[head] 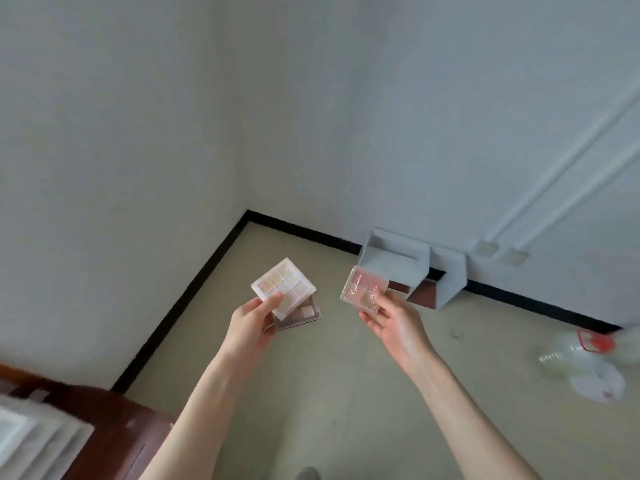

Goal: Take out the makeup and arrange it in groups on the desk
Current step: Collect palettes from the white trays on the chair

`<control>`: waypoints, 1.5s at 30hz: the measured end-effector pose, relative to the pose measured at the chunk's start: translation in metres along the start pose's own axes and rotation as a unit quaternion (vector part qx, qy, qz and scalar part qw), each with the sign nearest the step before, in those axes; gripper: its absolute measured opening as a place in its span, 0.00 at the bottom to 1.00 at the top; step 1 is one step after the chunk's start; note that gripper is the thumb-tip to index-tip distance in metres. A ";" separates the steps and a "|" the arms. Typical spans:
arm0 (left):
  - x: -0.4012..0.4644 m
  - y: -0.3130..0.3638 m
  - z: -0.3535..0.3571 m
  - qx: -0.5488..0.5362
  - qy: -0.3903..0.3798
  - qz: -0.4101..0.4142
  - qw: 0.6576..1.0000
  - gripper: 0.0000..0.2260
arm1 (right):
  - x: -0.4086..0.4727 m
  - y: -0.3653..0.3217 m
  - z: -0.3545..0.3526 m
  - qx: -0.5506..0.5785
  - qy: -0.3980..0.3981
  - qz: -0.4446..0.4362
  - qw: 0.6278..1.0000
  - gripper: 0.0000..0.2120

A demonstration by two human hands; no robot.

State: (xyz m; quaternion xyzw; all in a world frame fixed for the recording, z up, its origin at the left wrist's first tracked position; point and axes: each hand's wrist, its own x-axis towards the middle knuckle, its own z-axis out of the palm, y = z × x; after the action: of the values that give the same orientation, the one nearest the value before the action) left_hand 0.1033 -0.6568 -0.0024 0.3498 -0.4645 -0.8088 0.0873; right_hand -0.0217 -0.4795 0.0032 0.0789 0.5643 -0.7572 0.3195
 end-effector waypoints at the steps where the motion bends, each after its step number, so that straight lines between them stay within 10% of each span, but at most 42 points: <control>1: 0.005 -0.003 0.029 0.021 -0.022 -0.006 1.000 0.08 | -0.003 -0.015 -0.024 0.018 0.025 -0.016 0.999 0.05; 22: 0.034 -0.225 0.655 0.246 -0.420 -0.157 0.859 0.11 | -0.124 -0.204 -0.550 0.273 0.466 -0.205 0.816 0.05; 32: -0.083 -0.360 0.878 0.344 -0.550 -0.184 0.739 0.05 | -0.239 -0.232 -0.742 0.364 0.580 -0.254 0.683 0.06; 45: -0.290 -0.556 1.091 0.356 -0.605 -0.224 0.676 0.06 | -0.420 -0.256 -1.004 0.355 0.628 -0.289 0.630 0.05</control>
State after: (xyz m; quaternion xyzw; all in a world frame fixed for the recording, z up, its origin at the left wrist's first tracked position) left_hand -0.2858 0.5392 0.0393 -0.1178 -0.5764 -0.6128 -0.5276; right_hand -0.0812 0.6354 0.0588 0.4758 0.3099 -0.7196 -0.3997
